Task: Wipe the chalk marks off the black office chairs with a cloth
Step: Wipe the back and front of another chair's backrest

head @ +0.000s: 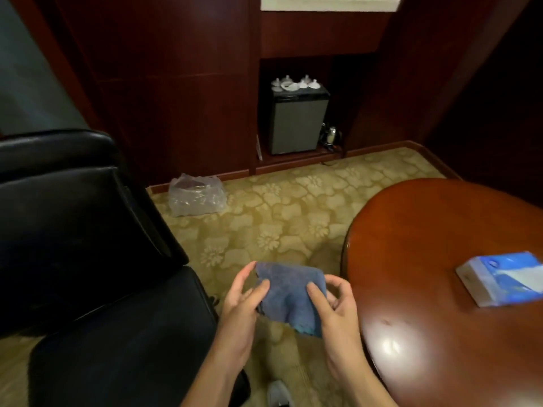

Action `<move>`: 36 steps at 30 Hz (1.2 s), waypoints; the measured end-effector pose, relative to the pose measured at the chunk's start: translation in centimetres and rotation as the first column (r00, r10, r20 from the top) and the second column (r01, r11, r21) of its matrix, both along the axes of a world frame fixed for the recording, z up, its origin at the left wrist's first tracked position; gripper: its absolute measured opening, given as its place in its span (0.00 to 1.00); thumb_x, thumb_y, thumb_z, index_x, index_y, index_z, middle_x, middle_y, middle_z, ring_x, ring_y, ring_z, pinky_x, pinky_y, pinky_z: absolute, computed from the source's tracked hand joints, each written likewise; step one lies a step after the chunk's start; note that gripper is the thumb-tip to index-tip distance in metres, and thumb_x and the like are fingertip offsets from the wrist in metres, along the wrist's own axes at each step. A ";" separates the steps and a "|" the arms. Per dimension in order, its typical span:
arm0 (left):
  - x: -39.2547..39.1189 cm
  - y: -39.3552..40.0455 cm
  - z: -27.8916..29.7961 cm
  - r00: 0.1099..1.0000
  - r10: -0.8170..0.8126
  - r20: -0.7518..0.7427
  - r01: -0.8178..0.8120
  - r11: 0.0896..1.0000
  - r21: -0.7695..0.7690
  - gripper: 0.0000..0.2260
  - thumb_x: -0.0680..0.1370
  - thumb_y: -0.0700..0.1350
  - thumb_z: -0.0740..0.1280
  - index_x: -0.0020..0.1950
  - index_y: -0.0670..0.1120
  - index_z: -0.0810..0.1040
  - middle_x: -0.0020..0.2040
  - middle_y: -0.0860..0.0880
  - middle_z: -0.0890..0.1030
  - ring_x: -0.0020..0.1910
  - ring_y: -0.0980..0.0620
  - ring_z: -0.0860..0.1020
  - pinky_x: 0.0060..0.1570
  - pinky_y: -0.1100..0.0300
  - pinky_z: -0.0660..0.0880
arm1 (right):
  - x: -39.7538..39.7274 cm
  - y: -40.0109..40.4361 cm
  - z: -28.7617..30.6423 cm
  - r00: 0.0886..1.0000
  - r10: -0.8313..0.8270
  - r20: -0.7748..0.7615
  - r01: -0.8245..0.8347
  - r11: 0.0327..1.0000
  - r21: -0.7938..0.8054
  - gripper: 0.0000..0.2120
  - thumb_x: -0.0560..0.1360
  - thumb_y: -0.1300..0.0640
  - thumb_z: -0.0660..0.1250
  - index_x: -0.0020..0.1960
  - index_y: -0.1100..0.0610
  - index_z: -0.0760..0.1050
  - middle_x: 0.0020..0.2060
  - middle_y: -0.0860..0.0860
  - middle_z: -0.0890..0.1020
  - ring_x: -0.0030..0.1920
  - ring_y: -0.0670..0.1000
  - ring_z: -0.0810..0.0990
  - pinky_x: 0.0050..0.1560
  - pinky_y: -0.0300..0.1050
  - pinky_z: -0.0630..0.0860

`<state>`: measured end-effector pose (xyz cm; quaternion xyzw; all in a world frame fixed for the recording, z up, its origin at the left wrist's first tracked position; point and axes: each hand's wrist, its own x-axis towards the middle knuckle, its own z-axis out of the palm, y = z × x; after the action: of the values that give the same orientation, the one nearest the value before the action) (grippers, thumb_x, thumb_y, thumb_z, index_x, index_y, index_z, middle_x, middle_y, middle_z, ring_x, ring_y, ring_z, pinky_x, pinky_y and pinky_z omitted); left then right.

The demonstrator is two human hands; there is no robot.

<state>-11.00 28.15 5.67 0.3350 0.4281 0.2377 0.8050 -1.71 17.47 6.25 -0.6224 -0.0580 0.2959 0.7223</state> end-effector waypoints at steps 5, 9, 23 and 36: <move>1.7 -1.9 -0.9 0.971 -0.232 0.051 0.234 0.972 -0.035 0.22 0.77 0.37 0.68 0.69 0.53 0.73 0.61 0.43 0.83 0.59 0.45 0.82 0.53 0.54 0.81 | 0.7 -3.8 -0.2 0.992 -0.013 0.129 0.022 0.997 -0.072 0.22 0.74 0.62 0.72 0.64 0.47 0.73 0.54 0.58 0.85 0.54 0.54 0.85 0.55 0.50 0.81; 2.6 -2.6 -1.7 0.926 -0.377 0.015 0.369 0.913 0.173 0.24 0.75 0.32 0.70 0.67 0.53 0.77 0.66 0.45 0.80 0.64 0.48 0.79 0.63 0.51 0.76 | 1.7 -6.5 -0.3 0.967 0.150 0.207 -0.093 0.961 -0.262 0.28 0.72 0.63 0.76 0.67 0.46 0.70 0.60 0.48 0.81 0.58 0.45 0.82 0.58 0.41 0.78; 6.3 -10.0 -1.2 0.750 -0.549 -0.368 0.647 0.495 0.580 0.10 0.77 0.38 0.71 0.50 0.53 0.83 0.48 0.50 0.83 0.49 0.56 0.82 0.51 0.62 0.75 | 5.6 -16.8 -0.7 0.839 0.301 0.452 0.007 0.826 -0.563 0.06 0.67 0.48 0.69 0.44 0.44 0.76 0.54 0.47 0.74 0.61 0.37 0.71 0.53 0.42 0.74; 10.1 -21.9 -5.2 0.807 -0.537 -0.248 0.583 0.790 0.188 0.07 0.79 0.42 0.70 0.54 0.41 0.81 0.47 0.43 0.87 0.44 0.49 0.85 0.41 0.59 0.79 | 7.8 -27.2 -4.7 0.997 -0.055 0.057 0.067 0.970 -0.232 0.13 0.75 0.63 0.72 0.57 0.61 0.74 0.44 0.54 0.86 0.45 0.50 0.86 0.41 0.40 0.80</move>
<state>-0.90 6.21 0.46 0.5679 0.3461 0.0091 0.7467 6.08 -9.74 1.57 -0.7117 -0.0216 0.2629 0.6511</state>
